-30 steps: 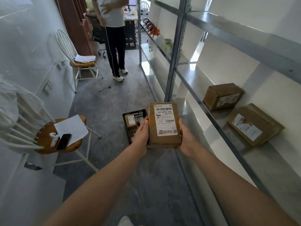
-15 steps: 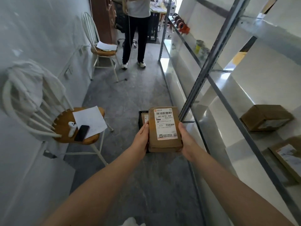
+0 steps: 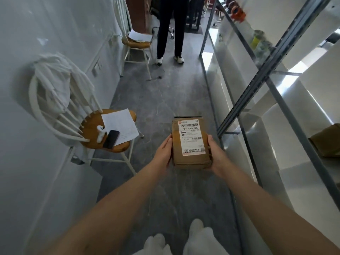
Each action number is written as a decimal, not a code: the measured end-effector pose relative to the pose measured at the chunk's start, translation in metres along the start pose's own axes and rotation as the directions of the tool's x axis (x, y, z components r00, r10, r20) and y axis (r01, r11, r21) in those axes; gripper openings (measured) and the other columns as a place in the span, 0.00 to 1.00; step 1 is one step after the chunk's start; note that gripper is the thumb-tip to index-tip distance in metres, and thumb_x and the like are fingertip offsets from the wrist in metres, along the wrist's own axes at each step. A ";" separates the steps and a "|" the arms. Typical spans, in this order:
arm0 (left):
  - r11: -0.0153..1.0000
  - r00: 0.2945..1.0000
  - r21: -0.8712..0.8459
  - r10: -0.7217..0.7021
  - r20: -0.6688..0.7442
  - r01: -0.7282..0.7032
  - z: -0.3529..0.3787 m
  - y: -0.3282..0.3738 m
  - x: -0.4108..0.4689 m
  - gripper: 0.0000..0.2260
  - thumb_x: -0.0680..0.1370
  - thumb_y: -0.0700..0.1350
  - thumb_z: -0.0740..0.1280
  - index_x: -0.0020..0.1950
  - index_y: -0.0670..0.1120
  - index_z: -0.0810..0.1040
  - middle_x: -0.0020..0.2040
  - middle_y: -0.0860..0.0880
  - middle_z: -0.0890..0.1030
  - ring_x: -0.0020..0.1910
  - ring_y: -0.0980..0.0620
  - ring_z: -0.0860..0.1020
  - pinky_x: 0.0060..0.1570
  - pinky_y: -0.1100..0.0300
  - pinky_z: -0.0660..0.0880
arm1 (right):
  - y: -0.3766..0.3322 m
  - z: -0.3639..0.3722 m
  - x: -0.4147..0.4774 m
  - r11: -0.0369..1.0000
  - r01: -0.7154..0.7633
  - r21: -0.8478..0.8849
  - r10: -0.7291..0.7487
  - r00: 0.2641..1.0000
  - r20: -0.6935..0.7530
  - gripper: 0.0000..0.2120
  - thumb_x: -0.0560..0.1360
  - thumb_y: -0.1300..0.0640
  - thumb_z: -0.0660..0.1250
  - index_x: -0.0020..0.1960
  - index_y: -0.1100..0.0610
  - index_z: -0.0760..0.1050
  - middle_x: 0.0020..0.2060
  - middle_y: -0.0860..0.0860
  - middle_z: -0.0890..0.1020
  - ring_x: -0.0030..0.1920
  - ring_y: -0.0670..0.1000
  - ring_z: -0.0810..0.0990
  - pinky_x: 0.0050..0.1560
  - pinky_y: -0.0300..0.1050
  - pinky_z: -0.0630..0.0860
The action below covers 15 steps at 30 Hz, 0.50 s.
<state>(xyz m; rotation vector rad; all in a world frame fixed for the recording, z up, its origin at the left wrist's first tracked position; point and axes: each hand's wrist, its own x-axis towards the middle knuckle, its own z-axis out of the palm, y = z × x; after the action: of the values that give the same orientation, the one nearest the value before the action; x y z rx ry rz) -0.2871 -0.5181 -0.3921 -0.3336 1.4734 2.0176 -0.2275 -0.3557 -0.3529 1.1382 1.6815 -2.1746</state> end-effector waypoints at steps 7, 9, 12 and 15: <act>0.995 0.994 0.056 0.091 -0.066 -0.087 0.021 0.031 0.010 0.18 0.84 0.50 0.58 0.74 0.52 0.69 0.67 0.46 0.78 0.65 0.47 0.76 0.67 0.46 0.72 | -0.028 -0.003 0.023 1.000 0.000 -0.030 0.001 1.000 0.029 0.25 0.78 0.32 0.54 0.57 0.47 0.80 0.45 0.49 0.87 0.51 0.55 0.83 0.52 0.55 0.78; 0.992 0.990 0.079 0.110 -0.089 -0.103 0.027 0.039 0.012 0.18 0.84 0.49 0.58 0.74 0.51 0.69 0.67 0.46 0.77 0.65 0.47 0.76 0.68 0.46 0.71 | -0.038 -0.005 0.029 1.000 -0.002 -0.023 0.003 0.998 0.059 0.25 0.78 0.32 0.53 0.57 0.47 0.80 0.44 0.49 0.87 0.49 0.54 0.84 0.48 0.53 0.78; 0.985 0.984 0.118 0.138 -0.115 -0.125 0.043 0.048 0.017 0.18 0.84 0.49 0.58 0.75 0.51 0.68 0.69 0.46 0.76 0.68 0.47 0.74 0.70 0.46 0.69 | -0.056 -0.016 0.038 1.000 0.016 0.010 -0.017 0.992 0.126 0.24 0.78 0.32 0.54 0.55 0.46 0.81 0.45 0.49 0.87 0.43 0.51 0.87 0.37 0.46 0.80; 0.981 0.979 0.136 0.153 -0.132 -0.135 0.060 0.055 0.022 0.18 0.84 0.48 0.58 0.75 0.50 0.68 0.68 0.46 0.77 0.67 0.47 0.75 0.70 0.47 0.69 | -0.072 -0.031 0.048 0.999 0.035 0.032 -0.040 0.985 0.166 0.21 0.78 0.34 0.55 0.48 0.41 0.84 0.44 0.48 0.87 0.43 0.50 0.86 0.35 0.45 0.80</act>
<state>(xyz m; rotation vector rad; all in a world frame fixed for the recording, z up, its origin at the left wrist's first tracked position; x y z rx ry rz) -0.3289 -0.4662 -0.3408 -0.3317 1.7502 2.0360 -0.2858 -0.2884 -0.3320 0.9089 1.6180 -2.2543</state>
